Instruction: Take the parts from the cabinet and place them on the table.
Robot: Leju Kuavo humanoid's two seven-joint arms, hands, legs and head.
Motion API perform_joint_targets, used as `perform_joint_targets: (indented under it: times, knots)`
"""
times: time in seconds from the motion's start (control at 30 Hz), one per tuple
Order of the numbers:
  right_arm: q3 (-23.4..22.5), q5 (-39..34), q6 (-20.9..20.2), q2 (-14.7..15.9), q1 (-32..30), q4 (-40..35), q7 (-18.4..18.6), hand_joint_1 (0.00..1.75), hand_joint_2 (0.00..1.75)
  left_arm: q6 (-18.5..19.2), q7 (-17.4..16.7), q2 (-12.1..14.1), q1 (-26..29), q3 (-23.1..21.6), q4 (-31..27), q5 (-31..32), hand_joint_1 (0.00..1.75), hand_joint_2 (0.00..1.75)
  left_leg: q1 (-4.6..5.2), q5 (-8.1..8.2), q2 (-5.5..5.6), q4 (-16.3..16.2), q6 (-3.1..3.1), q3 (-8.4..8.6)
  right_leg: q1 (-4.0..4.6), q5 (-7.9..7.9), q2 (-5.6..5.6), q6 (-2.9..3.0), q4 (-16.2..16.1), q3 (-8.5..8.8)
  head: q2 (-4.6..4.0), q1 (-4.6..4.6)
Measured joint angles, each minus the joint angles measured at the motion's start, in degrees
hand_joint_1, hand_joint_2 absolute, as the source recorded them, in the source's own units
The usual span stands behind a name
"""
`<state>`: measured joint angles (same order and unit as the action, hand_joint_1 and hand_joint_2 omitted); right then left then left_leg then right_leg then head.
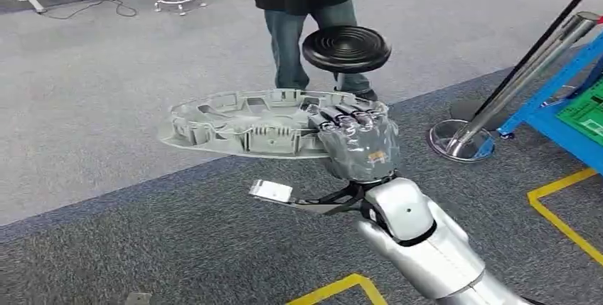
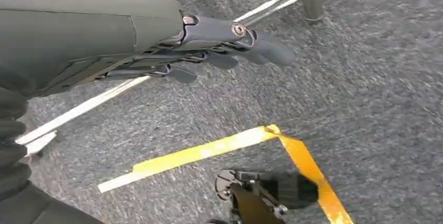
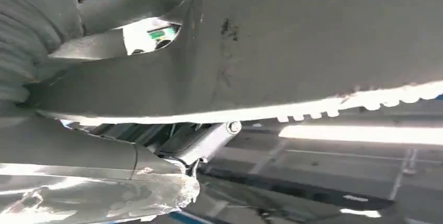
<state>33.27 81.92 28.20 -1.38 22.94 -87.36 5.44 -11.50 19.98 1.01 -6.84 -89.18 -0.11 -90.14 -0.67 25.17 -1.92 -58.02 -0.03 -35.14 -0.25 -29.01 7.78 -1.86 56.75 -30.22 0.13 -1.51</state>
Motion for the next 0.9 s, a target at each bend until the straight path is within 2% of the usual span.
perform_joint_targets:
  times: [0.03,0.07,0.1,0.13,0.17,0.2,0.23,0.27,0.3,0.33,0.37,0.4,0.47,0.5,0.53,0.57,0.6,0.63,0.67,0.7,0.73,0.77,0.8,0.83,0.87,0.9]
  knots:
    - [0.0,0.0,0.0,0.0,0.0,0.0,0.0,1.75,1.75,0.0,0.0,0.1,0.1,0.0,0.0,0.0,0.0,1.75,-0.19,-0.12,0.66,0.1,0.43,0.0,-0.28,-0.94,-2.82,-0.46,0.9,-0.61,0.0,0.15]
    - [0.0,0.0,0.0,0.0,0.0,0.0,0.0,1.75,1.75,0.1,-0.1,0.1,0.0,-0.1,0.0,0.0,0.0,1.75,-0.22,-0.19,1.17,0.1,0.8,-0.06,-0.38,-2.77,-5.48,-0.34,3.6,-1.82,0.0,0.24]
    - [-0.1,0.0,0.0,0.2,0.0,0.0,0.0,1.75,1.75,0.2,-0.1,0.3,-0.2,-0.1,0.0,0.0,0.0,1.75,-0.17,-0.22,1.77,0.1,1.15,-0.13,-0.33,-5.12,-6.83,-0.25,8.1,-3.9,0.0,0.35]
    - [-0.2,0.0,0.0,0.3,-0.1,0.0,0.0,1.75,1.75,0.2,-0.1,0.4,-0.4,-0.1,0.0,0.0,0.0,1.75,-0.02,-0.28,2.62,0.1,1.36,-0.22,-0.31,-7.45,-7.46,-0.22,13.7,-6.61,0.0,0.39]
    - [-0.2,0.0,0.0,0.4,-0.2,0.0,0.0,1.75,1.75,0.4,-0.1,0.5,-0.4,-0.1,0.0,0.0,0.0,1.75,0.18,-0.32,3.46,0.1,1.51,-0.26,-0.3,-8.85,-7.7,-0.09,18.2,-9.0,0.0,0.37]
    - [-0.3,0.0,0.0,0.5,-0.3,0.0,0.0,1.75,1.75,0.5,-0.2,0.6,-0.4,-0.1,0.0,0.0,0.0,1.75,0.36,-0.36,4.37,0.0,1.57,-0.26,-0.25,-8.67,-7.73,0.15,19.9,-10.21,0.0,0.35]
    - [-0.4,0.0,0.0,0.5,-0.4,0.0,0.0,1.75,1.75,0.6,-0.2,0.7,-0.3,-0.1,0.0,0.0,0.0,1.75,0.5,-0.38,5.28,0.0,1.6,-0.24,-0.16,-7.06,-7.8,0.54,18.6,-9.91,0.0,0.37]
    - [-0.4,0.0,0.0,0.6,-0.5,0.0,0.0,1.75,1.75,0.8,-0.2,0.8,-0.3,-0.1,0.0,0.0,0.0,1.75,0.57,-0.41,6.15,0.0,1.62,-0.22,0.05,-4.6,-8.02,0.97,15.0,-8.5,0.0,0.35]
    - [-0.4,0.0,0.0,0.6,-0.4,0.0,0.0,1.75,1.75,0.9,-0.2,0.8,-0.3,-0.1,0.0,0.0,0.0,1.75,0.59,-0.47,7.01,0.0,1.56,-0.16,0.24,-1.72,-8.74,1.53,10.0,-6.19,0.0,0.35]
    - [-0.5,0.0,0.0,0.6,-0.4,0.0,0.0,1.75,1.75,1.1,-0.4,0.9,-0.4,-0.1,0.0,0.0,0.0,1.75,0.5,-0.52,7.83,0.0,1.47,-0.12,0.48,0.93,-10.82,2.08,4.4,-3.58,0.0,0.37]
    - [-0.5,0.0,0.0,0.6,-0.4,0.0,0.0,1.75,1.75,1.3,-0.4,0.8,-0.4,-0.1,0.0,0.0,0.0,1.75,0.4,-0.65,8.35,0.0,1.24,-0.39,0.41,0.86,-14.47,2.82,1.8,-2.42,0.0,0.2]
    - [-0.5,0.0,0.0,0.6,-0.3,0.0,0.0,1.75,1.75,1.4,-0.4,0.8,-0.6,-0.1,0.0,0.0,0.0,1.75,0.23,-0.83,9.09,-0.2,0.91,-0.77,0.25,0.91,-14.19,2.65,0.6,-1.67,0.0,0.35]
    - [-0.5,0.0,0.0,0.7,-0.3,0.0,0.0,1.75,1.75,1.6,-0.6,1.2,-0.4,-0.1,0.0,0.0,0.0,1.75,-0.35,-1.38,10.57,0.2,0.04,-1.29,0.68,0.92,-13.01,2.61,0.7,-1.71,0.0,0.57]
    - [-0.5,0.0,0.0,0.7,-0.3,0.0,0.0,1.75,1.75,1.8,-0.7,1.4,-0.2,-0.1,0.0,0.0,0.0,1.75,-0.22,-1.61,11.49,0.4,-0.38,-1.35,0.6,1.21,-12.15,2.68,0.2,-1.4,0.0,0.52]
    - [-0.5,0.0,0.0,0.7,-0.3,0.0,0.0,1.75,1.75,1.9,-0.8,1.5,-0.1,-0.1,0.0,0.0,0.0,1.75,-0.21,-1.15,9.85,-0.2,-0.23,-1.45,0.06,1.75,-11.02,2.47,-0.9,-0.87,0.0,0.42]
    - [-0.5,0.0,0.0,0.7,-0.5,0.0,0.0,1.75,1.75,2.0,-0.9,1.7,-0.1,-0.2,0.0,0.0,0.0,1.75,0.26,0.21,5.82,-1.7,-0.51,-2.22,0.25,1.88,-10.29,2.7,-1.4,-0.48,0.0,0.24]
    - [-0.5,0.0,0.0,0.7,-0.5,0.0,0.0,1.75,1.75,2.1,-0.9,2.0,-0.3,-0.2,0.0,0.0,0.0,1.75,0.22,2.44,3.89,-5.2,-0.9,-3.96,0.34,1.91,-9.35,2.81,-1.4,-0.42,0.0,0.26]
    - [-0.6,0.0,0.0,0.8,-0.5,0.0,0.2,1.75,1.75,2.2,-0.9,2.2,-0.5,-0.2,0.0,0.0,0.0,1.75,0.08,4.69,3.02,-9.9,-1.24,-6.19,0.39,1.81,-8.32,2.88,-1.3,-0.43,0.0,0.17]
    - [-0.7,0.0,0.0,0.8,-0.6,0.0,0.2,1.75,1.75,2.2,-0.9,2.3,-0.6,-0.2,0.0,0.0,0.0,1.75,-0.07,6.28,2.64,-14.1,-1.54,-8.21,0.38,1.65,-7.32,2.89,-1.3,-0.43,0.0,0.26]
    - [-0.7,0.0,0.0,0.8,-0.7,0.0,0.2,1.75,1.75,2.3,-0.9,2.5,-0.6,-0.2,0.0,0.0,0.0,1.75,-0.29,6.8,2.46,-16.7,-1.86,-9.49,0.36,1.56,-6.38,2.86,-1.3,-0.42,0.0,0.15]
    - [-0.7,-0.1,0.0,0.8,-0.9,0.0,0.2,1.75,1.75,2.4,-1.0,2.6,-0.5,-0.2,0.0,0.0,0.0,1.75,-0.49,5.92,2.35,-16.4,-2.11,-9.27,0.32,1.47,-5.62,2.72,-1.3,-0.38,0.0,0.22]
    - [-0.7,-0.1,0.0,0.9,-1.1,0.0,0.2,1.75,1.75,2.4,-1.1,2.8,-0.5,-0.2,0.0,0.0,0.0,1.75,-0.72,3.87,2.1,-13.5,-2.34,-7.79,0.27,1.27,-4.8,2.55,-1.2,-0.31,0.0,0.2]
    - [-0.7,-0.1,0.0,0.9,-1.3,0.0,0.2,1.75,1.75,2.5,-1.1,3.1,-0.5,-0.2,0.0,0.0,0.0,1.75,-0.89,1.29,1.56,-8.7,-2.5,-5.16,0.22,1.03,-4.05,2.36,-1.0,-0.19,0.0,0.22]
    - [-0.7,-0.1,0.0,0.9,-1.3,0.0,0.2,1.75,1.75,2.5,-1.1,3.4,-0.6,-0.2,0.0,0.0,0.0,1.75,-0.9,-1.06,-0.08,-3.2,-2.58,-2.12,0.17,0.63,-3.35,2.02,-0.7,-0.02,0.0,0.2]
    - [-0.8,-0.2,0.0,0.9,-1.3,0.0,0.2,1.75,1.75,2.6,-1.1,3.5,-0.7,-0.2,0.0,0.1,0.0,1.75,-0.37,-0.38,-2.65,-0.6,-2.67,-0.54,0.41,0.21,-2.73,1.59,-0.5,-0.03,0.0,0.18]
    - [-0.9,-0.2,0.0,1.0,-1.2,0.0,0.2,1.75,1.75,2.6,-1.1,3.6,-0.9,-0.2,0.0,0.1,0.0,1.75,-0.1,-0.45,-2.09,0.0,-1.45,-0.6,0.76,-0.23,-2.21,1.2,0.1,-0.11,0.0,0.15]
